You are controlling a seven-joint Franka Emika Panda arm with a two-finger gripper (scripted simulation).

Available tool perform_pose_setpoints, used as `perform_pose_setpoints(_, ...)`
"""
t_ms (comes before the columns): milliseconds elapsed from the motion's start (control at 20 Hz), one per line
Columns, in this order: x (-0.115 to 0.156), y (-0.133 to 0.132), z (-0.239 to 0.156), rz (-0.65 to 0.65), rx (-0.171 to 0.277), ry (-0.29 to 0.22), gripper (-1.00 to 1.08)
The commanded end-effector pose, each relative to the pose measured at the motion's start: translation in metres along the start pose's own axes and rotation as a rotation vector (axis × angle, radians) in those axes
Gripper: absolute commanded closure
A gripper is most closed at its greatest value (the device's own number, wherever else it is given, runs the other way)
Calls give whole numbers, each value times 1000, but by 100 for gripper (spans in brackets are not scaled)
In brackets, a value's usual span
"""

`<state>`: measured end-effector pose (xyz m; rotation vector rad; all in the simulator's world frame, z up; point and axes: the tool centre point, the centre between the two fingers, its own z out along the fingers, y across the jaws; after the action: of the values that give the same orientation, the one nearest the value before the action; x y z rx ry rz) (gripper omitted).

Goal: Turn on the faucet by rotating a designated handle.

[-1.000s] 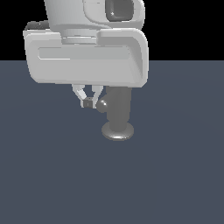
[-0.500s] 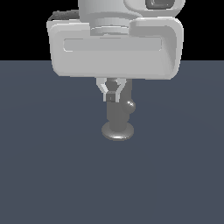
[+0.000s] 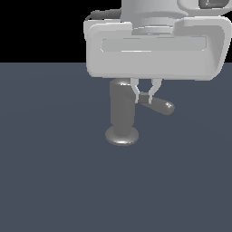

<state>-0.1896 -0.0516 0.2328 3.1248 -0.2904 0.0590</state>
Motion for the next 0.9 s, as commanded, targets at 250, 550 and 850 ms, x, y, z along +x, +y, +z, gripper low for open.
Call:
perform_pose_setpoints(250,-4,44,14,19,-1,-38,108)
perform_pose_setpoints(550,18,42,-2,-6,-4,8,108)
perform_pose_setpoints(850,34,57,1,-2,-4,2,108)
